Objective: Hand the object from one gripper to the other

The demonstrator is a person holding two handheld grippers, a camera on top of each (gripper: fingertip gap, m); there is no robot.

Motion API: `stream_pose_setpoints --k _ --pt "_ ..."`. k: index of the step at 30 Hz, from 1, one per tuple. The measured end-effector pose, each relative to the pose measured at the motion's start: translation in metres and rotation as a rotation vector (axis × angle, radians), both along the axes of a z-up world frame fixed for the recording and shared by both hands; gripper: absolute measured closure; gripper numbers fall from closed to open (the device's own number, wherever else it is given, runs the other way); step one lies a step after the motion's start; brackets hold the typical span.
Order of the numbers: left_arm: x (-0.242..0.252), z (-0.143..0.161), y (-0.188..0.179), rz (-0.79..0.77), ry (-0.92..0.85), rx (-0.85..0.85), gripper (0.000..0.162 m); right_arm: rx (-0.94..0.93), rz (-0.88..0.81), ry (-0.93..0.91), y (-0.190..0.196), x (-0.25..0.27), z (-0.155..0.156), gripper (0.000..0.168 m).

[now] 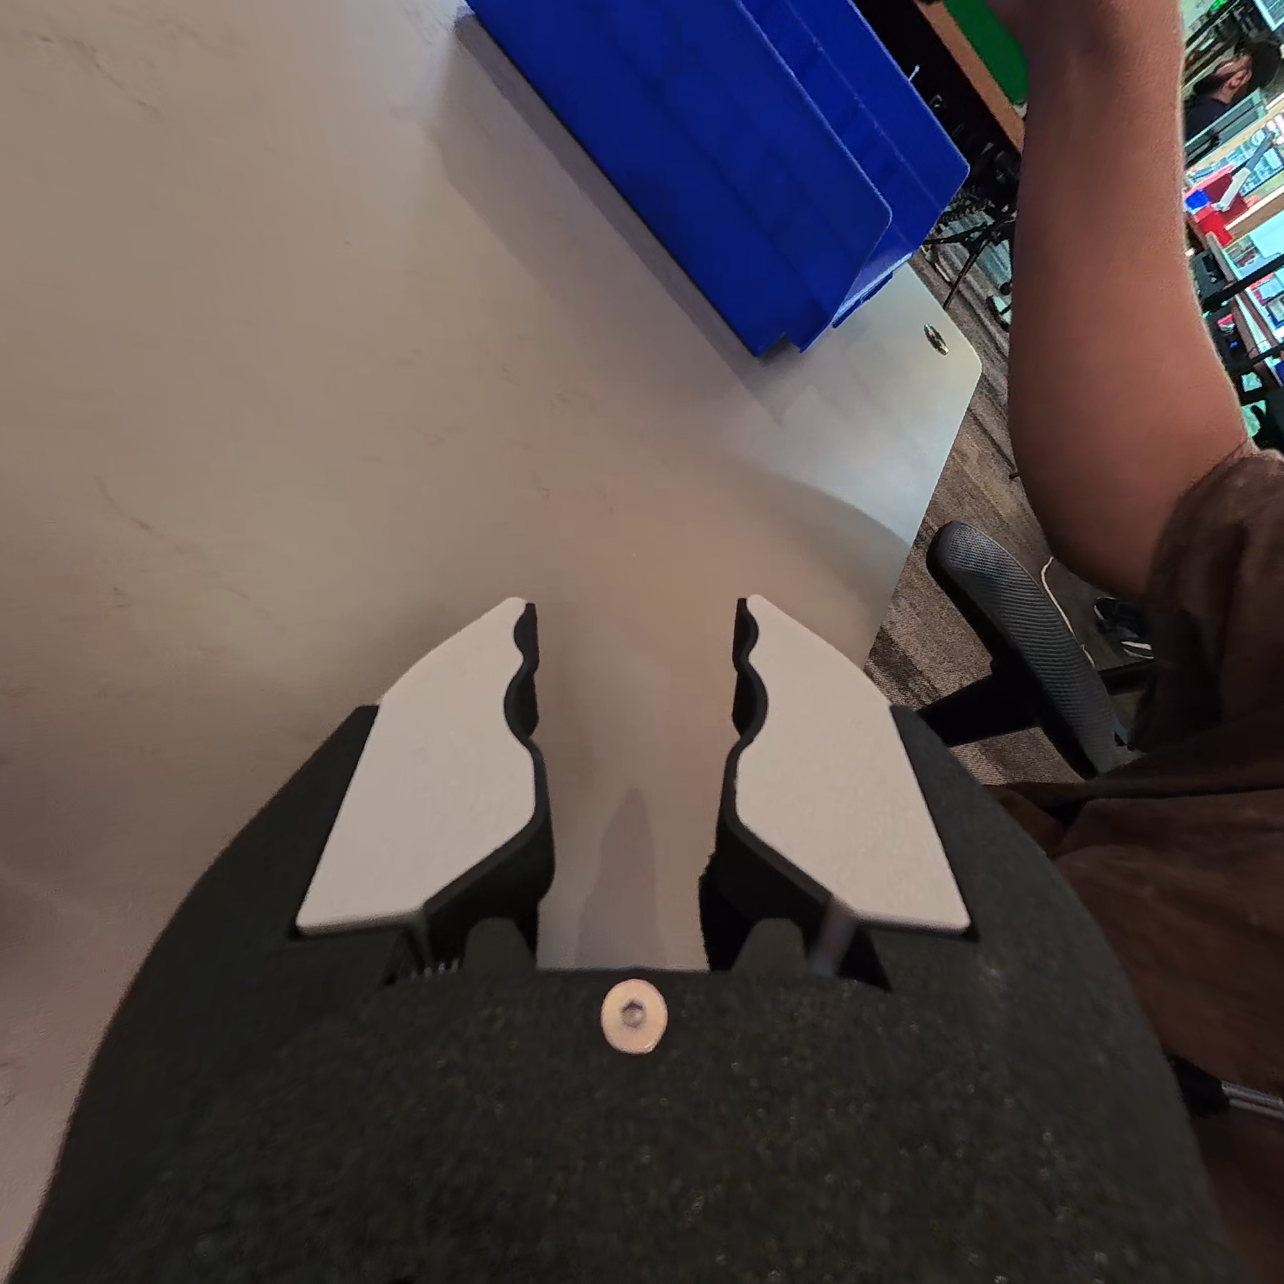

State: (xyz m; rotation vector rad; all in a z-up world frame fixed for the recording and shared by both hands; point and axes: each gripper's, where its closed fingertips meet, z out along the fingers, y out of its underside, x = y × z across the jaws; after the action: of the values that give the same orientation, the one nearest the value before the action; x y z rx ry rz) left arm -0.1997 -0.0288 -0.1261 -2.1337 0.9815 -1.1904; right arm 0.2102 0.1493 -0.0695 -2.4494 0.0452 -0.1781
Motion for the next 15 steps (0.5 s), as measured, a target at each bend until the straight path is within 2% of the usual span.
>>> stream_pose_setpoints --k 2,4,7,13,15 --pt "0.001 -0.002 -0.002 -0.008 0.007 -0.002 0.108 -0.055 -0.013 0.055 -0.002 0.004 -0.021 0.117" --pt "0.002 -0.002 -0.004 -0.013 0.013 0.006 0.108 -0.137 -0.007 0.081 -0.004 0.003 -0.048 0.108" --pt "0.002 -0.003 -0.004 -0.014 0.031 0.027 0.108 -0.222 0.021 -0.02 -0.006 0.005 -0.077 0.107" --pt "0.002 -0.005 -0.004 -0.015 0.035 0.021 0.108 -0.24 0.074 -0.259 0.002 0.003 -0.095 0.127" --pt "0.002 -0.006 -0.004 -0.016 0.036 0.02 0.108 -0.252 0.069 -0.318 0.003 0.007 -0.099 0.129"
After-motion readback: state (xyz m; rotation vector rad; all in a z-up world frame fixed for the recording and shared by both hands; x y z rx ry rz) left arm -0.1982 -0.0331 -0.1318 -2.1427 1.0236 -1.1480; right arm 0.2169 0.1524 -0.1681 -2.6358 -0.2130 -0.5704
